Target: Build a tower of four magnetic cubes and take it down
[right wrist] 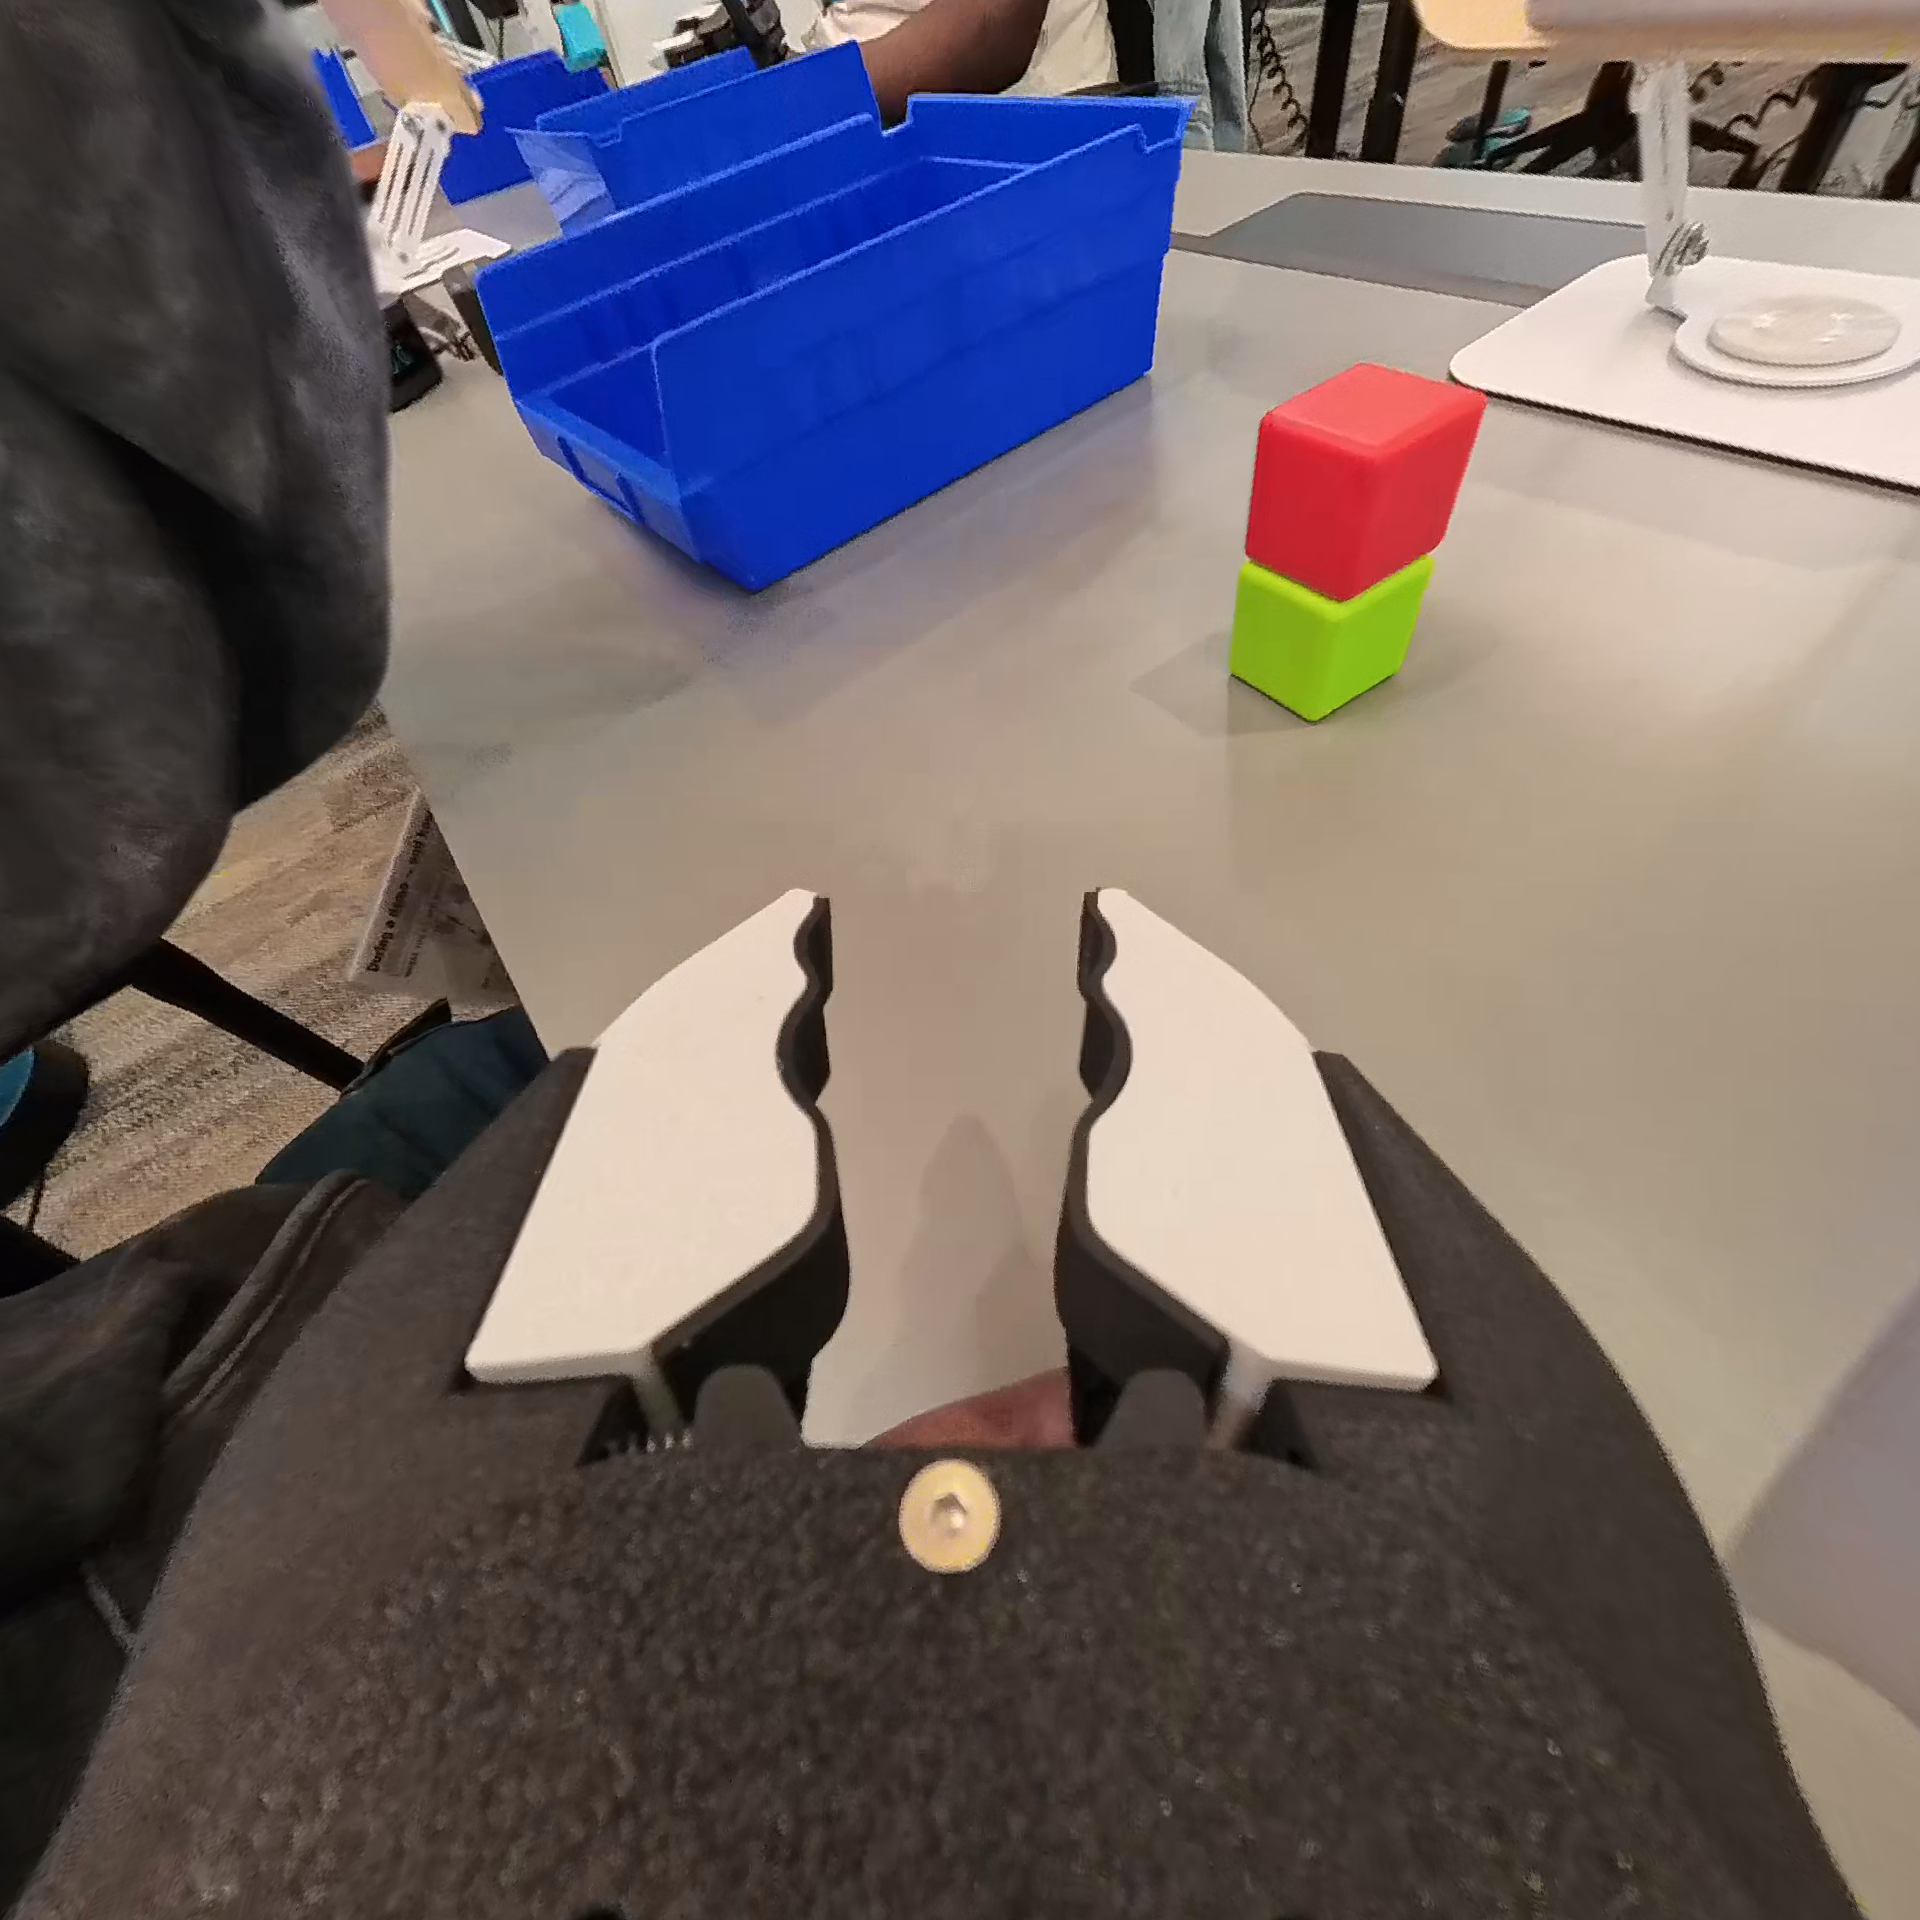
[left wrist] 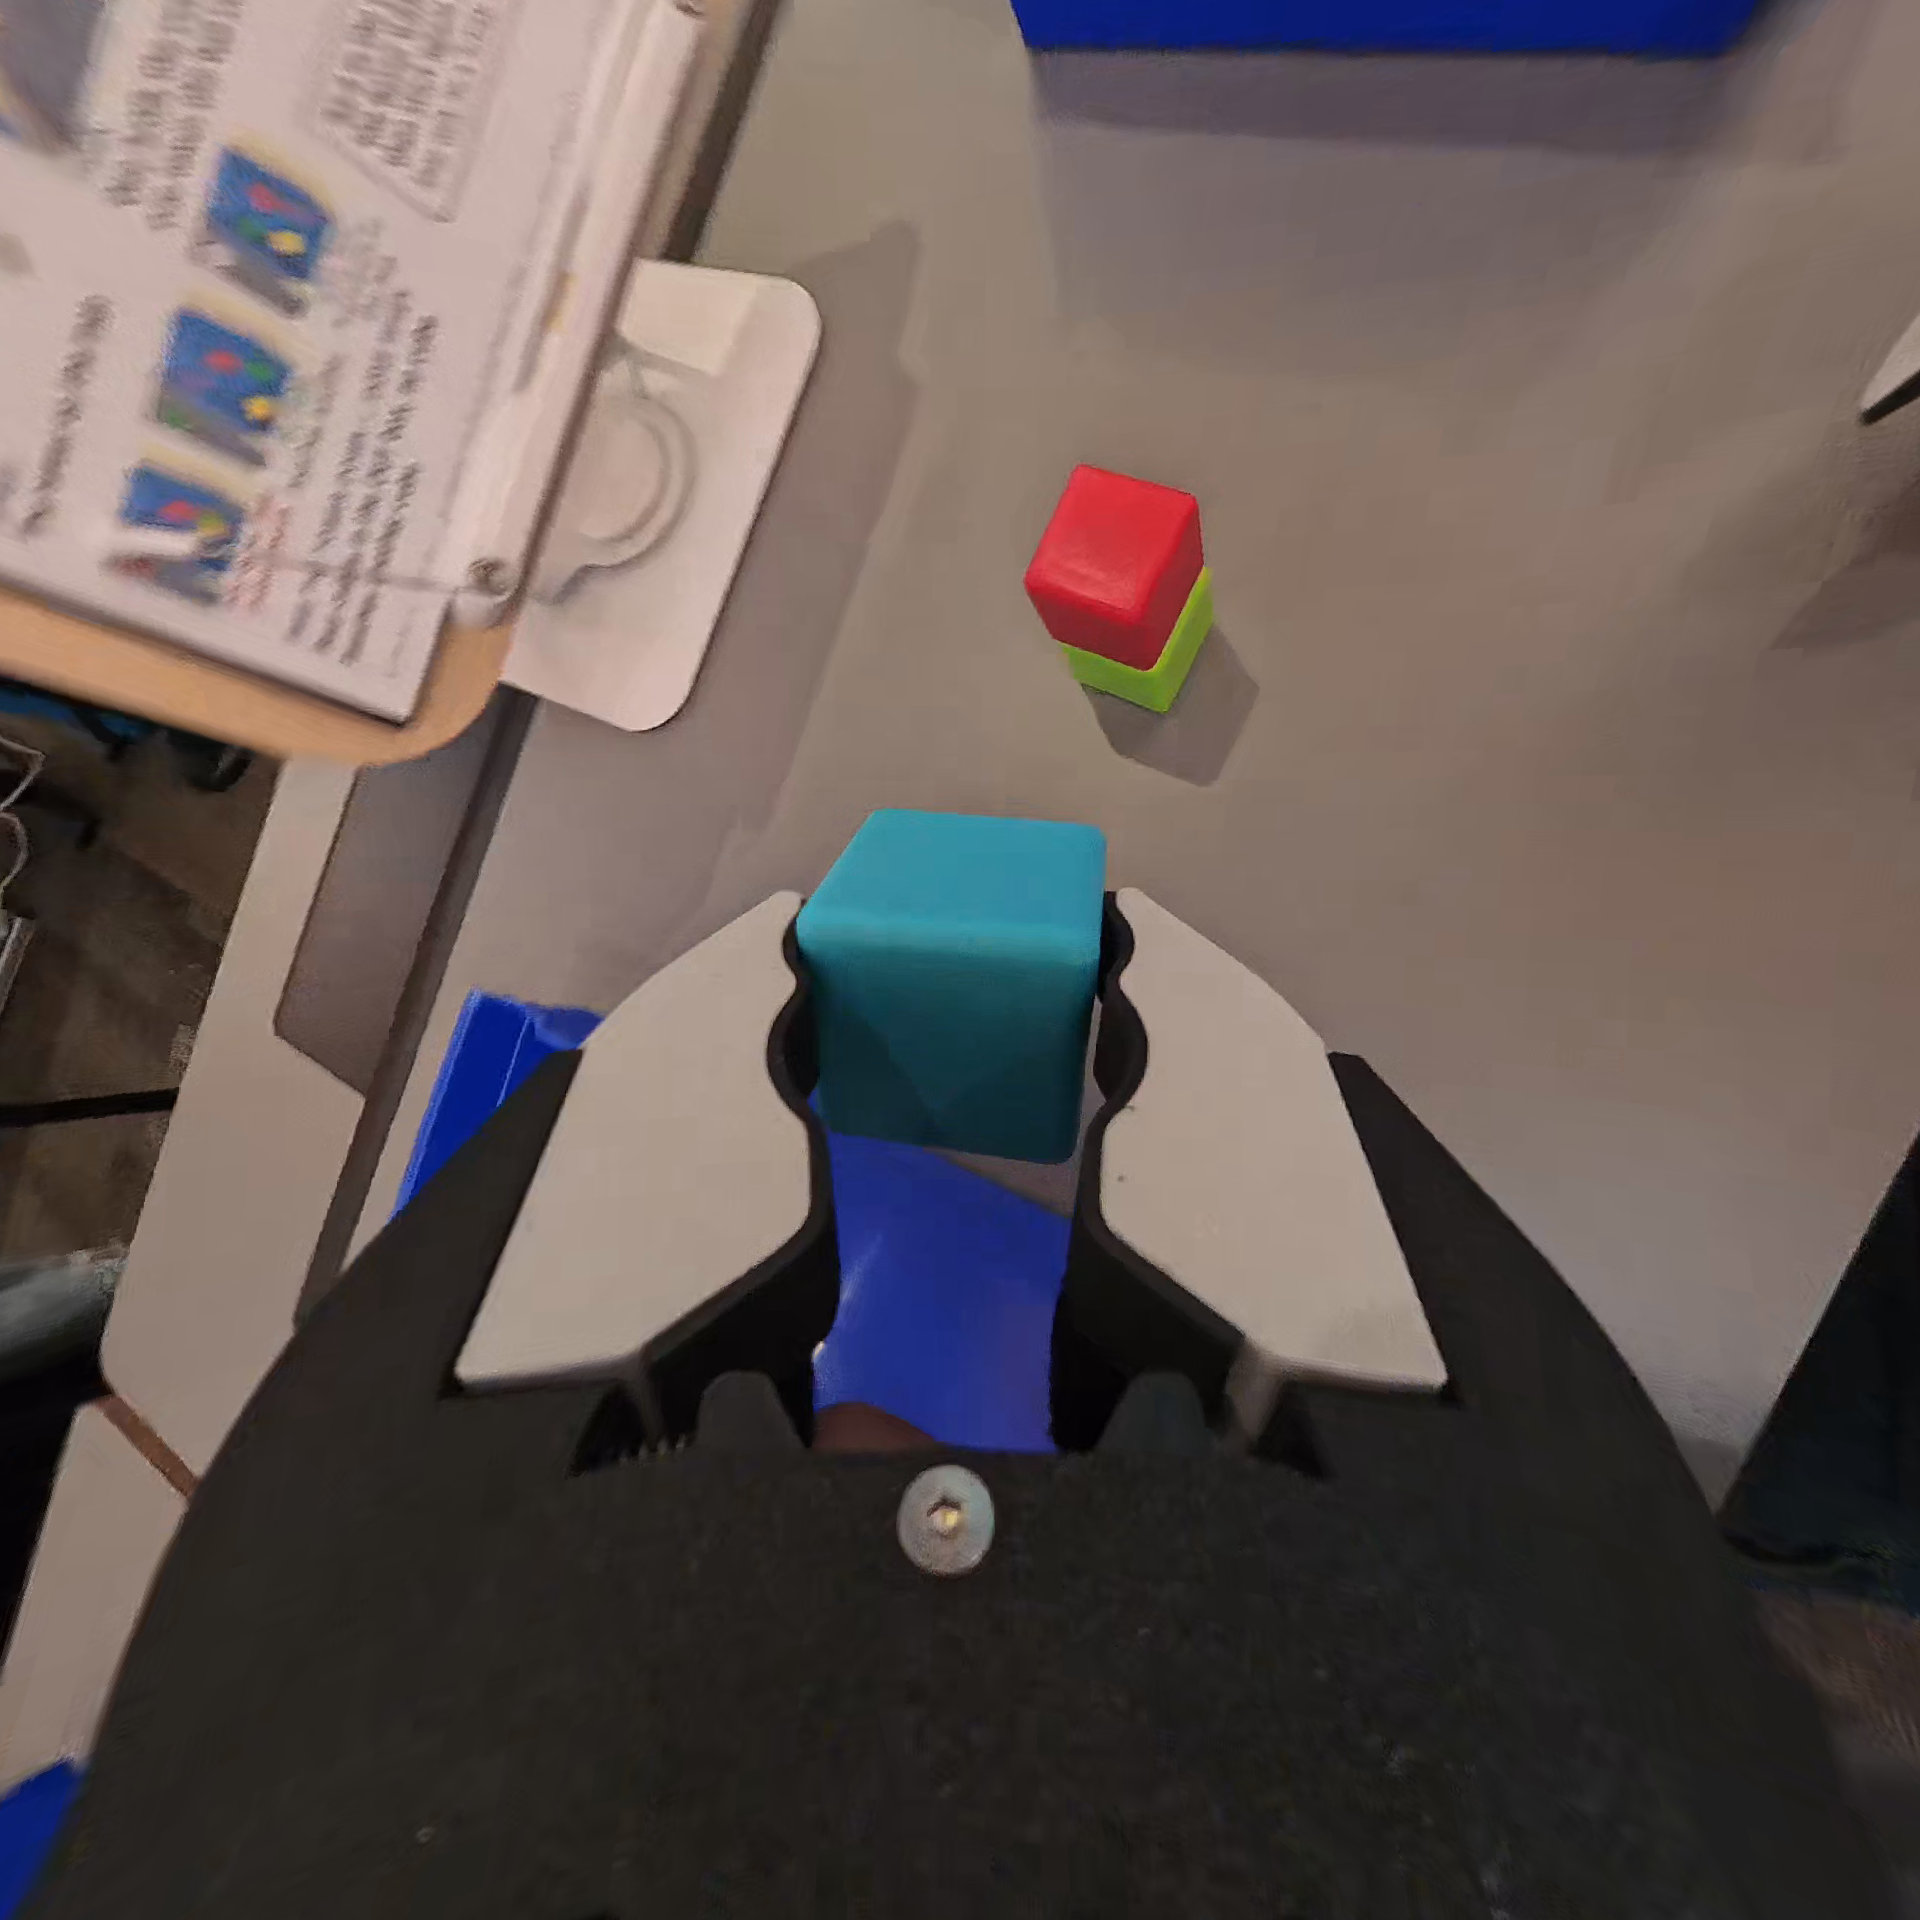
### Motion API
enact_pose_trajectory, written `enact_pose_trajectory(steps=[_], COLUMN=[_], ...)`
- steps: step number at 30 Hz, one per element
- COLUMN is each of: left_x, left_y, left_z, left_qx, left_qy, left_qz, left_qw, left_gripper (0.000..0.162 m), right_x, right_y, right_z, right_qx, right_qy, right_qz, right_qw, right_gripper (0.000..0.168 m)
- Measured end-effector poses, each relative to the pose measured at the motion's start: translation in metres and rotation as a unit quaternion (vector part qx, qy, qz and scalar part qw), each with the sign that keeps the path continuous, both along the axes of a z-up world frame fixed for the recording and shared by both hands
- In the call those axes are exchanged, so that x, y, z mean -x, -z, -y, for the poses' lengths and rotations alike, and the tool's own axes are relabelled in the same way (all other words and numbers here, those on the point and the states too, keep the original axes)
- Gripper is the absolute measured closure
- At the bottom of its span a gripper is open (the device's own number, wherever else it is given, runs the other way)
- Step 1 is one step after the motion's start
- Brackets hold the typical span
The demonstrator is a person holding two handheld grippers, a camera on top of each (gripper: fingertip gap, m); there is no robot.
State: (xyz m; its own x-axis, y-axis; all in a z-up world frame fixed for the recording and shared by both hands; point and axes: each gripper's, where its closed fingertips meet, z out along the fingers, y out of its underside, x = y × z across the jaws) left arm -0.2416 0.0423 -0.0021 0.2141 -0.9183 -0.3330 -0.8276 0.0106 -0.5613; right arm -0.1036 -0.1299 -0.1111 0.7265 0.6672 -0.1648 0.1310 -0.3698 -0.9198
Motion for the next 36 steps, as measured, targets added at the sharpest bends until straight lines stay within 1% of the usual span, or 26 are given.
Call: enact_pose_trajectory(steps=[2, 6, 9, 14, 22, 28, 31, 32, 34, 36], left_x=[-0.029, -0.089, -0.116, -0.127, -0.128, -0.131, -0.134, -0.134, -0.135, -0.133], left_y=[0.016, 0.04, 0.058, 0.08, 0.101, 0.102, 0.095, 0.089, 0.069, 0.037], left_z=[-0.004, -0.01, -0.017, -0.024, -0.024, -0.019, -0.019, -0.02, -0.022, -0.024], left_qx=[0.019, 0.05, 0.062, 0.084, 0.091, 0.101, 0.09, 0.08, 0.059, 0.02], left_qy=[0.027, 0.087, 0.112, 0.127, 0.142, 0.15, 0.148, 0.143, 0.131, 0.105], left_qz=[-0.053, -0.127, -0.188, -0.26, -0.284, -0.272, -0.261, -0.254, -0.22, -0.153], left_qw=[0.998, 0.987, 0.974, 0.954, 0.944, 0.945, 0.95, 0.953, 0.965, 0.982], left_gripper=[0.111, 0.112, 0.111, 0.111, 0.112, 0.112, 0.102, 0.099, 0.097, 0.098], right_x=[0.002, 0.007, 0.007, 0.001, -0.006, -0.006, -0.007, -0.007, -0.008, -0.009], right_y=[0.002, 0.009, 0.012, 0.009, 0.008, 0.009, 0.01, 0.01, 0.011, 0.011], right_z=[0.001, 0.002, 0.003, 0.005, 0.003, 0.004, 0.003, 0.003, 0.003, 0.003], right_qx=[-0.001, 0.004, 0.001, -0.003, -0.001, -0.002, -0.001, 0.0, 0.002, 0.002], right_qy=[-0.002, -0.005, -0.005, 0.003, 0.01, 0.01, 0.01, 0.01, 0.009, 0.01], right_qz=[0.007, 0.017, 0.027, 0.027, 0.026, 0.031, 0.032, 0.031, 0.031, 0.03], right_qw=[1.0, 1.0, 1.0, 1.0, 1.0, 0.999, 0.999, 0.999, 0.999, 0.999], right_gripper=[0.123, 0.122, 0.122, 0.122, 0.122, 0.122, 0.122, 0.122, 0.122, 0.122])
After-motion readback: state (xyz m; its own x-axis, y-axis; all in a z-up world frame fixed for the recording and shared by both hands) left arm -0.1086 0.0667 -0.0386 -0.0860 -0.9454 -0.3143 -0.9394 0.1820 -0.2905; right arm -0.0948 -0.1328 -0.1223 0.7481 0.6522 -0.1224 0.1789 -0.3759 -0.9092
